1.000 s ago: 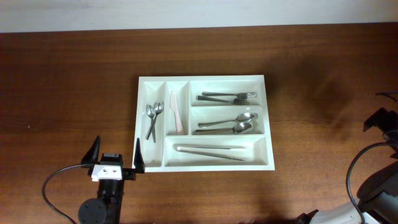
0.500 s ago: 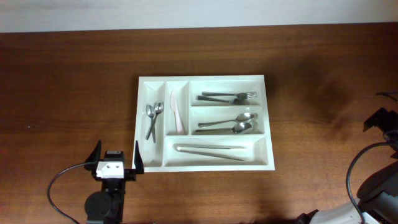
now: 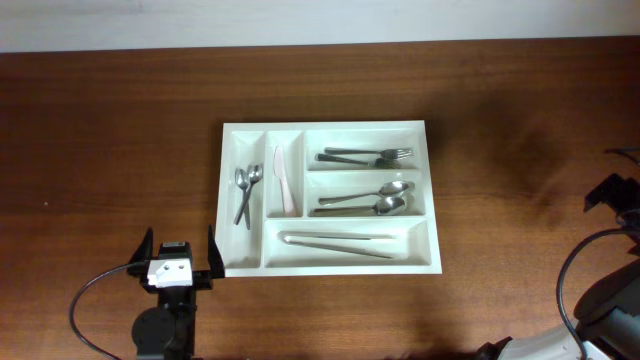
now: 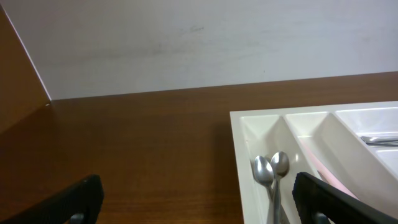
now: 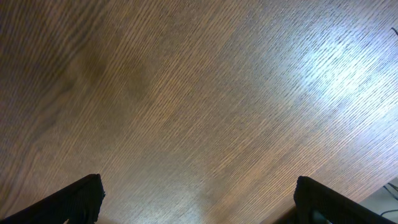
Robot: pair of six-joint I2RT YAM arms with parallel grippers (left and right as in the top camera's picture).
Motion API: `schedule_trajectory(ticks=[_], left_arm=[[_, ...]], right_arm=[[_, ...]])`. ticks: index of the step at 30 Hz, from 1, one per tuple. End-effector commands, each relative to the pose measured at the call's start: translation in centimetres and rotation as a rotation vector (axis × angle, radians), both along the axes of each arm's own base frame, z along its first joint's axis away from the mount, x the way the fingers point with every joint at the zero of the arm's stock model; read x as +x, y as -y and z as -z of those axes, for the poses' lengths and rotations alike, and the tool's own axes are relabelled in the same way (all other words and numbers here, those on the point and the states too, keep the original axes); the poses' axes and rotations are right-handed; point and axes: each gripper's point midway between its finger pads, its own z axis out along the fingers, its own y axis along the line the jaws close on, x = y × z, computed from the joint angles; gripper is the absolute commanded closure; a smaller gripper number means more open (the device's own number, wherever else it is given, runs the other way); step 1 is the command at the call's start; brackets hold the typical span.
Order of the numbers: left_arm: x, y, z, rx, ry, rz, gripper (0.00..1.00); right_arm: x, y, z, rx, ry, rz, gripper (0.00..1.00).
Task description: Pack container
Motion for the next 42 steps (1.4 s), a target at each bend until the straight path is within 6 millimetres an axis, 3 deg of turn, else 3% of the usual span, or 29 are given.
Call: schedule_trajectory(ticks=[1,37,42], left_arm=[[0.0,-0.1,0.0,0.015,0.001,-0.001,0.01],[0.0,-0.1,0.0,0.015,0.001,-0.002,0.01],[0.0,-0.1,0.0,0.015,0.001,-0.001,0.01]], right_arm=[[0.0,-0.2,0.3,0.008,-0.005,-0.002,0.01],[0.0,-0.2,0.3,0.009,-0.006,-0.002,0.01],[1.2,1.2,0.1,-0.052,0.041,-0.015,0.01]])
